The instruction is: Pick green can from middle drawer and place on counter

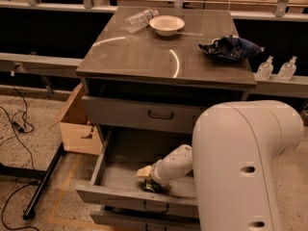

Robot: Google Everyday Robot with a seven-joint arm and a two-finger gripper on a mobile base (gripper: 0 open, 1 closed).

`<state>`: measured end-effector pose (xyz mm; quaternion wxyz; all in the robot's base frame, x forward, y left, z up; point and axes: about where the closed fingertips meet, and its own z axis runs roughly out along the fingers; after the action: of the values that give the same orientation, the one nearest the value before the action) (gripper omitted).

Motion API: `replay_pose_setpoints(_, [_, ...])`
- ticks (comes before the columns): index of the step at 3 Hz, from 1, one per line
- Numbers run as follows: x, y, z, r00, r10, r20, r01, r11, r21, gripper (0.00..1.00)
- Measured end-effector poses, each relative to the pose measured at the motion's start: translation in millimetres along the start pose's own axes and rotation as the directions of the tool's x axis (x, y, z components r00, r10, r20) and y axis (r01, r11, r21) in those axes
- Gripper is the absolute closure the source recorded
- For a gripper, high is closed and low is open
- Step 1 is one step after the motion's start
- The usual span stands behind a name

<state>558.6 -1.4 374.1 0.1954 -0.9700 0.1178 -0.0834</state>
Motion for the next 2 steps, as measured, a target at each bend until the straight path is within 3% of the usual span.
replay_pose_setpoints(2, [1.1, -2.4, 0.7, 1.0, -0.003, 0.001, 0.003, 1.0, -0.005, 0.65])
